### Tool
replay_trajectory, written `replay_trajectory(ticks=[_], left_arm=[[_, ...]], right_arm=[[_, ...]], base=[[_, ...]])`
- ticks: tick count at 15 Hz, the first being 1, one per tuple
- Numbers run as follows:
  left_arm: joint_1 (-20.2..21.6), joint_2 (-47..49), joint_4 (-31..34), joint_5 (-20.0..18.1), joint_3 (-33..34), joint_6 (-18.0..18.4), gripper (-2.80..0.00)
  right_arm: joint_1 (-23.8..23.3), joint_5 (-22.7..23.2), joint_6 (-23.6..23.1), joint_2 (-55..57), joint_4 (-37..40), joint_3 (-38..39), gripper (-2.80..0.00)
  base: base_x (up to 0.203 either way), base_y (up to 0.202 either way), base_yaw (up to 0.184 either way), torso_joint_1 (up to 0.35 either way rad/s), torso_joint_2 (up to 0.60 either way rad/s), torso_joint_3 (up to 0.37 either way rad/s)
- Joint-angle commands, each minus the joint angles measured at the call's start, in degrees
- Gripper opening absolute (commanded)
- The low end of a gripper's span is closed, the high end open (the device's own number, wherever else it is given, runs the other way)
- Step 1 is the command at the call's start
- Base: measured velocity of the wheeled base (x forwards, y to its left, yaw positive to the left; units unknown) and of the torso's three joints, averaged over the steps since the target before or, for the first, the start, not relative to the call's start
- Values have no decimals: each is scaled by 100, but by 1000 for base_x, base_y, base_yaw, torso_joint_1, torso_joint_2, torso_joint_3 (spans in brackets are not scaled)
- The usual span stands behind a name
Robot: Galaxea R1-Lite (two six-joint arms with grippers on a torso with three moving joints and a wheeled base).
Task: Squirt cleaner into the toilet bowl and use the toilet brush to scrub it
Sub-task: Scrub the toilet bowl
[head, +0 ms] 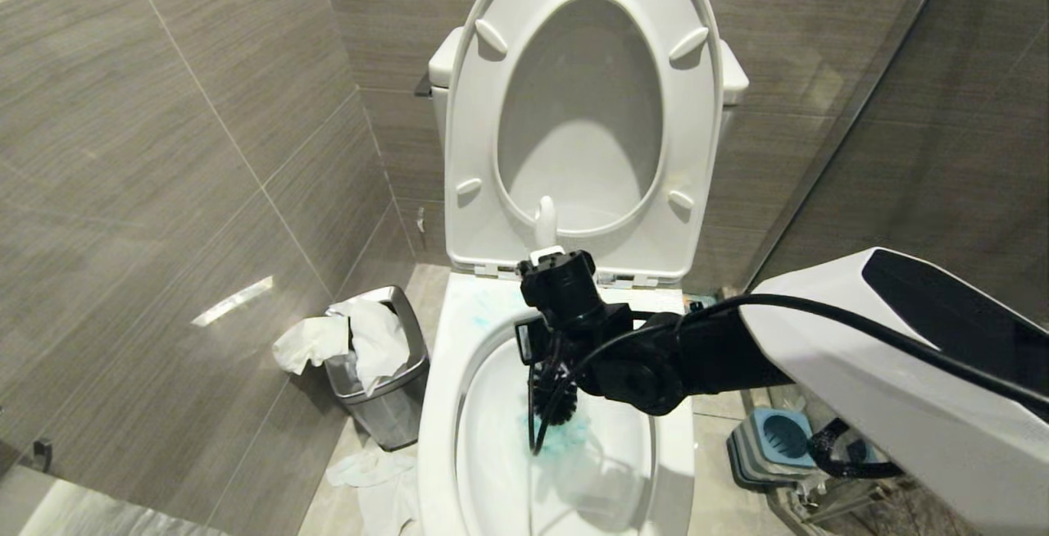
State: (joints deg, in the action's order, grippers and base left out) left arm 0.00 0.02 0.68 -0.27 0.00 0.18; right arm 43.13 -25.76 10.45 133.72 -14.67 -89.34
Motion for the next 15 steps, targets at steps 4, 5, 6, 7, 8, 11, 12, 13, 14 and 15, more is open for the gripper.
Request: replay_trajectory(ticks=[4, 5, 6, 7, 8, 11, 12, 13, 14, 15], left_arm=[[0, -2, 2, 1, 0, -1, -280], [0, -2, 2, 1, 0, -1, -280], [0, -2, 2, 1, 0, -1, -280], [0, -2, 2, 1, 0, -1, -280], [0, -2, 2, 1, 0, -1, -280], [0, -2, 2, 1, 0, -1, -280], [0, -2, 2, 1, 0, -1, -280], [0, -2, 2, 1, 0, -1, -280], [0, -2, 2, 1, 0, -1, -280], [0, -2, 2, 1, 0, -1, -280]], right_arm=[[30, -21, 1, 44, 20, -207, -280], [51, -18, 1, -59, 30, -181, -280], [64, -17, 1, -110, 34, -156, -280], [64, -15, 0, -115, 34, -207, -280], [64, -9, -9, -67, 35, -323, -280], [64, -18, 18, 346, 263, -1121, -280], [64, -26, 26, 495, 347, -1406, -280], [60, -31, 27, 638, 462, -1671, -280], [57, -33, 29, 767, 607, -1893, -280], [46, -38, 28, 874, 715, -2063, -280]], base=[[0, 0, 0, 0, 0, 0], [0, 0, 0, 0, 0, 0], [0, 0, 0, 0, 0, 0], [0, 0, 0, 0, 0, 0], [0, 0, 0, 0, 0, 0], [0, 0, 0, 0, 0, 0], [0, 0, 0, 0, 0, 0], [0, 0, 0, 0, 0, 0], [0, 0, 0, 0, 0, 0], [0, 0, 0, 0, 0, 0]])
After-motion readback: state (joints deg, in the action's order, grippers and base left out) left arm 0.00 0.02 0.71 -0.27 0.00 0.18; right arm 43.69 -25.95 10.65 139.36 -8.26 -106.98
